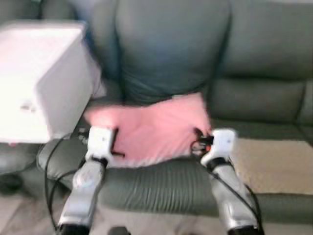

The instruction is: Move the pillow to the sofa

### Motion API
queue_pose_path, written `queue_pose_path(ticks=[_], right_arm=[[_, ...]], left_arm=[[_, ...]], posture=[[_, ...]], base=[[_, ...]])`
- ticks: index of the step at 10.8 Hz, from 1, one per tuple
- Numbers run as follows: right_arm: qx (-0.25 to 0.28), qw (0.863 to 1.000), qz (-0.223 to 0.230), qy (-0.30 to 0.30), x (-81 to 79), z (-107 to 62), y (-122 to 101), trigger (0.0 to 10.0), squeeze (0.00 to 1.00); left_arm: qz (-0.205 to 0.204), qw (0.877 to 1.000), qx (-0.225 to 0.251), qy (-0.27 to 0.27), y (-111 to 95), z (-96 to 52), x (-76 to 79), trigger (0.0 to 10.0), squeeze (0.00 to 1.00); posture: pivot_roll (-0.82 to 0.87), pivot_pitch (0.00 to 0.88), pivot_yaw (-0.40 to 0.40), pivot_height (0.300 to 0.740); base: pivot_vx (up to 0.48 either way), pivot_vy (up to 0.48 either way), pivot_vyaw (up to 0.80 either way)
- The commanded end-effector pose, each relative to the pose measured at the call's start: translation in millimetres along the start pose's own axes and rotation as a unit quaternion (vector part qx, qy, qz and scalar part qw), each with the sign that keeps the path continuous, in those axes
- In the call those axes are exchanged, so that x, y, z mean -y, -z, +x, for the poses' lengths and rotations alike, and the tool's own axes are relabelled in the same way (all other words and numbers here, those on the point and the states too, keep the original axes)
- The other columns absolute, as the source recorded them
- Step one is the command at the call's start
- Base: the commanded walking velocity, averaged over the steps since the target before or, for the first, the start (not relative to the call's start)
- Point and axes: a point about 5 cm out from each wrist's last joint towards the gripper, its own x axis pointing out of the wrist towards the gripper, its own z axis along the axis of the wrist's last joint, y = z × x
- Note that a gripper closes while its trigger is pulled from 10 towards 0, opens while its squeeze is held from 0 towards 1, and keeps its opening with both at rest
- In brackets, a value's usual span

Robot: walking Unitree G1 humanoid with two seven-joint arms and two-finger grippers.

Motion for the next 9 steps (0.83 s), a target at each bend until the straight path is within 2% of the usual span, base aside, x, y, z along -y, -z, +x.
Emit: queue_pose_path(ticks=[1, 5, 9], right_arm=[[-0.005, 1.000, 0.002, 0.016, 8.2, -1.9, 1.4, 10.0, 0.00], [-0.003, 1.000, 0.007, 0.011, 5.5, -3.0, 0.9, 10.0, 0.00], [-0.003, 1.000, 0.010, 0.012, 4.8, -2.4, 1.3, 10.0, 0.00]], left_arm=[[0.004, 1.000, 0.011, 0.014, -4.6, 0.2, 7.7, 10.0, 0.00], [0.002, 1.000, 0.008, 0.020, -4.1, -0.9, 8.9, 10.0, 0.00], [0.003, 0.999, -0.005, 0.037, -0.4, -0.7, 10.8, 10.0, 0.00]], posture=[[0.02, 0.000, -0.006, 0.740], [0.02, 0.000, -0.004, 0.740], [0.02, 0.000, 0.000, 0.676]], base=[[0.000, 0.000, 0.00], [0.000, 0.000, 0.00], [0.000, 0.000, 0.00]])
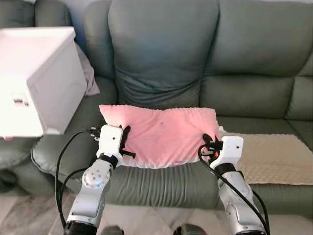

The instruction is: Move the pillow to the sofa

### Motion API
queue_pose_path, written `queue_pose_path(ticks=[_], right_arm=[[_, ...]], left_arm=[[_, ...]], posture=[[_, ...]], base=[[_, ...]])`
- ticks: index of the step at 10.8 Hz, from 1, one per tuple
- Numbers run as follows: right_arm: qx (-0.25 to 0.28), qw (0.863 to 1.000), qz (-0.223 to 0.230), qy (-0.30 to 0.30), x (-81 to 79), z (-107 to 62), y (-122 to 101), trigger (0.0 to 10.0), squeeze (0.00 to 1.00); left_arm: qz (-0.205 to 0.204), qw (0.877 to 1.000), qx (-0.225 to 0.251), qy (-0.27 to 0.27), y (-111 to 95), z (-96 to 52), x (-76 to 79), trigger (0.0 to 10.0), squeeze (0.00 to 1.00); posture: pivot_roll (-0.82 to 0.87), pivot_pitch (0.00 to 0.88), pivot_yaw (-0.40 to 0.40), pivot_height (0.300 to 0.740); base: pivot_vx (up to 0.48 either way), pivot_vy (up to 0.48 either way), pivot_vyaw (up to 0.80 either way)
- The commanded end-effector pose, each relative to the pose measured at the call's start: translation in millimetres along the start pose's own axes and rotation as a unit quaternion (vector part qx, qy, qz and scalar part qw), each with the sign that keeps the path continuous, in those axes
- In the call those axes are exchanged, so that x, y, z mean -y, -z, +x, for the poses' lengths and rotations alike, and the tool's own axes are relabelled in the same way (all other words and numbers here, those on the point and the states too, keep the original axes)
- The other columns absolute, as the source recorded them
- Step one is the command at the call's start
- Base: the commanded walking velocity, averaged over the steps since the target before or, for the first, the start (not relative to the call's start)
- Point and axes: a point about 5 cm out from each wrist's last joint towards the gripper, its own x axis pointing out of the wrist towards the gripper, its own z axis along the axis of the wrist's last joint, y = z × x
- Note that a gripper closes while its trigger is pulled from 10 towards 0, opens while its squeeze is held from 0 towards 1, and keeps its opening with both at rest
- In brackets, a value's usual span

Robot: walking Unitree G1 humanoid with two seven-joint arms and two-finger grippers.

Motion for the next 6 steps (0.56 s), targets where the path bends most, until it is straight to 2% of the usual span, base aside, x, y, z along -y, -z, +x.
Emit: queue_pose_path(ticks=[1, 6], right_arm=[[0.013, 1.000, 0.002, -0.005, -2.0, 2.9, -5.8, 10.0, 0.00], [0.020, 1.000, 0.006, -0.005, -2.6, 5.3, -9.2, 10.0, 0.00]], left_arm=[[0.002, 1.000, 0.004, 0.007, -3.7, 1.4, 1.0, 10.0, 0.00], [0.001, 1.000, 0.014, 0.017, -8.2, 3.0, 5.1, 10.0, 0.00]], posture=[[0.03, 0.000, -0.002, 0.656], [0.03, 0.000, -0.001, 0.652]], base=[[0.000, 0.000, 0.00], [0.000, 0.000, 0.00]])
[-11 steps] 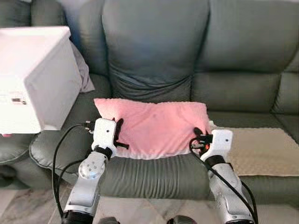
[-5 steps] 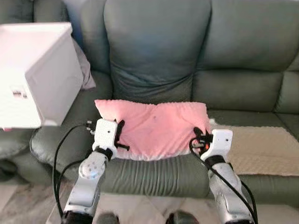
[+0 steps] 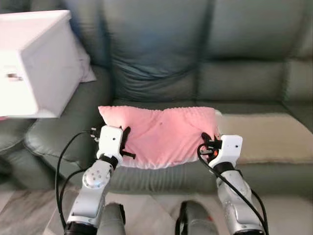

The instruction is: Move the pillow to the sofa

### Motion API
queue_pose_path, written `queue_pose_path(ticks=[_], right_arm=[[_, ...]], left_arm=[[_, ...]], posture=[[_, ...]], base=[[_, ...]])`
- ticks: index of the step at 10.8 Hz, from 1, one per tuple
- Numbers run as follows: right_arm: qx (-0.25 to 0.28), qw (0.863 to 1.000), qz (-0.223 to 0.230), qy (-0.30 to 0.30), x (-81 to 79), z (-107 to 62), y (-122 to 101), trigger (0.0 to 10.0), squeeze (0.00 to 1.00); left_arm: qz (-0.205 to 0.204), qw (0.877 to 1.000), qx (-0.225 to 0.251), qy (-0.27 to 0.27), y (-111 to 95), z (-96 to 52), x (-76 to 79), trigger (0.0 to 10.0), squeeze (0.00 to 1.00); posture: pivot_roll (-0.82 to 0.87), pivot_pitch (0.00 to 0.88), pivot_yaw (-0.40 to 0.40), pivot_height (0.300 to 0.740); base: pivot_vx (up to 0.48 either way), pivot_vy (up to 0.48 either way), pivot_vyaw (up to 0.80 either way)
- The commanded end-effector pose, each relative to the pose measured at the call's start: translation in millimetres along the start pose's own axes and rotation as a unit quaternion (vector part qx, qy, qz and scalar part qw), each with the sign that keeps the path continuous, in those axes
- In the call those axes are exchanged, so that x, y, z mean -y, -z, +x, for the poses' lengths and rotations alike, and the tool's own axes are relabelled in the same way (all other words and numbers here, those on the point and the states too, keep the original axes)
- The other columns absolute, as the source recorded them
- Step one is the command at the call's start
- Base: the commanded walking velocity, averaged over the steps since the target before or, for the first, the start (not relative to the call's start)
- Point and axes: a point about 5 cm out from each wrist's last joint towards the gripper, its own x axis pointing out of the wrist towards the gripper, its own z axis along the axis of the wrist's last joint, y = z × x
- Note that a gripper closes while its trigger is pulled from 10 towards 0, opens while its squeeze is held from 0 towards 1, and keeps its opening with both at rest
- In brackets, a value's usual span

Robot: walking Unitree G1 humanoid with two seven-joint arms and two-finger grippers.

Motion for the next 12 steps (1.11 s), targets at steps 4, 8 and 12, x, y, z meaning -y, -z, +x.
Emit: queue_pose_path(ticks=[4, 8, 12], right_arm=[[0.018, 1.000, -0.003, -0.006, 1.3, 6.3, -9.5, 10.0, 0.00], [0.019, 1.000, -0.004, -0.006, 1.4, 8.7, -10.5, 10.0, 0.00], [0.016, 1.000, 0.000, -0.002, 0.2, 5.9, -7.8, 10.0, 0.00]], left_arm=[[0.000, 1.000, 0.026, 0.014, -9.2, -2.1, 7.8, 10.0, 0.00], [-0.006, 0.999, 0.034, 0.022, -12.1, -0.7, 11.4, 10.0, 0.00], [-0.007, 0.999, 0.032, 0.026, -12.0, -0.5, 12.5, 10.0, 0.00]], posture=[[0.03, 0.000, -0.002, 0.652], [0.03, 0.000, -0.002, 0.652], [0.03, 0.000, 0.003, 0.652]], base=[[0.000, 0.000, 0.00], [0.248, 0.000, 0.00], [0.371, 0.000, 0.00]])
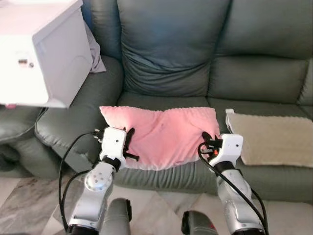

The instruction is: Move the pillow to the sofa

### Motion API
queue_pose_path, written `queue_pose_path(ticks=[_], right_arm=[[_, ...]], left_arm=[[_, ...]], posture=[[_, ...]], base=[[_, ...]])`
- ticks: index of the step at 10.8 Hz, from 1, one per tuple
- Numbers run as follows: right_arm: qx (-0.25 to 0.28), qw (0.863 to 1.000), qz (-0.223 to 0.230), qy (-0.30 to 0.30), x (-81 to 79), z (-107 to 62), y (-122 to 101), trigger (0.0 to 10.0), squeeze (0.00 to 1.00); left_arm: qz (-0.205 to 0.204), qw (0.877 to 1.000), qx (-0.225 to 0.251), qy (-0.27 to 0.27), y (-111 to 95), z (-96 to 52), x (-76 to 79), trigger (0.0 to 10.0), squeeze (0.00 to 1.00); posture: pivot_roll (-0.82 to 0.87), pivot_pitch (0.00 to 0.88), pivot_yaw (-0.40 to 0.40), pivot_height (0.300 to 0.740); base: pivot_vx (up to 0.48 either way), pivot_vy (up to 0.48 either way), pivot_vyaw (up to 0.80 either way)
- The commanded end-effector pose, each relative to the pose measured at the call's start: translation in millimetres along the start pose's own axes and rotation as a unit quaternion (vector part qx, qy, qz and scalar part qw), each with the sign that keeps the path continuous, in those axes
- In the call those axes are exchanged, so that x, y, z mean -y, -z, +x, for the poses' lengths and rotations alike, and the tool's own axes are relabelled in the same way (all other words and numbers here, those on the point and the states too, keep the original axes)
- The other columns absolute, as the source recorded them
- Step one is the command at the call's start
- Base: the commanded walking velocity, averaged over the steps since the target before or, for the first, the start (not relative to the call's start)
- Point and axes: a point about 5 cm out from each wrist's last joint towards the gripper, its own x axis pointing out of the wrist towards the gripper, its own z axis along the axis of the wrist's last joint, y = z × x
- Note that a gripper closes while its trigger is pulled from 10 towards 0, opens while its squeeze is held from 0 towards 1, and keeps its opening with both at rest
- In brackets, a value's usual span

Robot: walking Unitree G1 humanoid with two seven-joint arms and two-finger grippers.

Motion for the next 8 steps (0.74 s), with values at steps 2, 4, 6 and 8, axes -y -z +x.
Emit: queue_pose_path(ticks=[2, 4, 6, 8], right_arm=[[0.009, 1.000, -0.002, 0.008, 5.7, 1.1, -4.6, 10.0, 0.00], [0.007, 1.000, -0.004, 0.007, 5.6, 0.1, -3.5, 10.0, 0.00], [0.006, 1.000, -0.004, 0.008, 5.9, -1.3, -3.2, 10.0, 0.00], [-0.001, 1.000, -0.002, 0.018, 9.6, -3.1, -3.2, 10.0, 0.00]], left_arm=[[-0.002, 1.000, 0.024, 0.015, -11.4, 4.7, 7.0, 10.0, 0.00], [-0.003, 1.000, 0.026, 0.014, -11.9, 4.3, 6.8, 10.0, 0.00], [-0.005, 1.000, 0.029, 0.012, -12.4, 3.9, 7.1, 10.0, 0.00], [0.004, 1.000, 0.006, 0.007, -7.4, 7.5, 1.5, 10.0, 0.00]], posture=[[0.03, 0.000, 0.003, 0.652], [0.03, 0.000, 0.002, 0.652], [0.02, 0.000, 0.003, 0.652], [0.02, 0.000, 0.001, 0.652]], base=[[0.369, 0.000, 0.00], [0.358, 0.000, 0.00], [0.000, 0.000, 0.00], [0.000, 0.000, 0.00]])
